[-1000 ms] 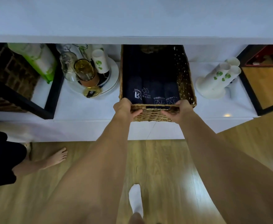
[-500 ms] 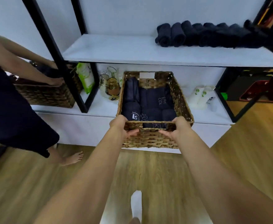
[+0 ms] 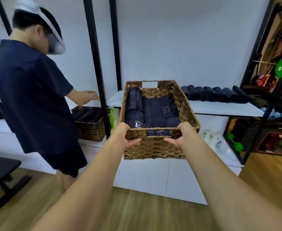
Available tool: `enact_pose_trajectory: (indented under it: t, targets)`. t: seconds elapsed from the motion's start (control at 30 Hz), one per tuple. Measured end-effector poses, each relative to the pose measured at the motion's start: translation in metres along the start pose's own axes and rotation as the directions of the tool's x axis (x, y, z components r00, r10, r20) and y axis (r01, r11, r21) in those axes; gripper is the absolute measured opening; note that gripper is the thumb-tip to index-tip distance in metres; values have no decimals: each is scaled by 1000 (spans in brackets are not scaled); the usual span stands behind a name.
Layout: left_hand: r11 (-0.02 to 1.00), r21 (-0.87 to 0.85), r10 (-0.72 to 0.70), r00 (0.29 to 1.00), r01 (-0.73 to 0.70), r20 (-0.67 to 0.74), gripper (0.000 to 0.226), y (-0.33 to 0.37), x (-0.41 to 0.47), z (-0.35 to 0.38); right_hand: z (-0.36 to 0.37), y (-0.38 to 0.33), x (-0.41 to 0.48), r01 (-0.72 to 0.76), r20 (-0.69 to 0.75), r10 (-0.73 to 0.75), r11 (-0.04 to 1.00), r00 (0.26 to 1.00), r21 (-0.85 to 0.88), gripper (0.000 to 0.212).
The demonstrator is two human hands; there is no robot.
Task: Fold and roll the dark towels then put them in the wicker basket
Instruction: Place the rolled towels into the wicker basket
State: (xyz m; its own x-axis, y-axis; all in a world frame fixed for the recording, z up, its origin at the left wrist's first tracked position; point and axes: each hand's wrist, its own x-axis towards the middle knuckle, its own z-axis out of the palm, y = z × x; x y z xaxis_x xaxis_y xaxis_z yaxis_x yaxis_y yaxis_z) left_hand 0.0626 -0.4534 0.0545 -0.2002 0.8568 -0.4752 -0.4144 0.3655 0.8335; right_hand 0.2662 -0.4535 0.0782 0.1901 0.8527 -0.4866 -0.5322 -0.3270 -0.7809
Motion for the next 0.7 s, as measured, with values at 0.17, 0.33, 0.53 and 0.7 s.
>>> enact_pose_trajectory:
  t: [0.17,0.33,0.53,0.7]
  targets:
    - [997,-15,74,997,-74,-19,43,60,14,-3,52,-23,7,32,71,-33,999,997,10,55]
    - [990,115,96,993,-87,-75,39,121,83,1,122,-46,64,7,89,-5,1000,996,-21,56]
    - [982,186,43,996,-29,-72,41,182,195,15,203,-58,158,-51,40,52,998,998,-28,58]
    - [975,220,0,996,19,-84,42,214,261,24,245,-66,210,-90,-6,90,995,996,-44,49]
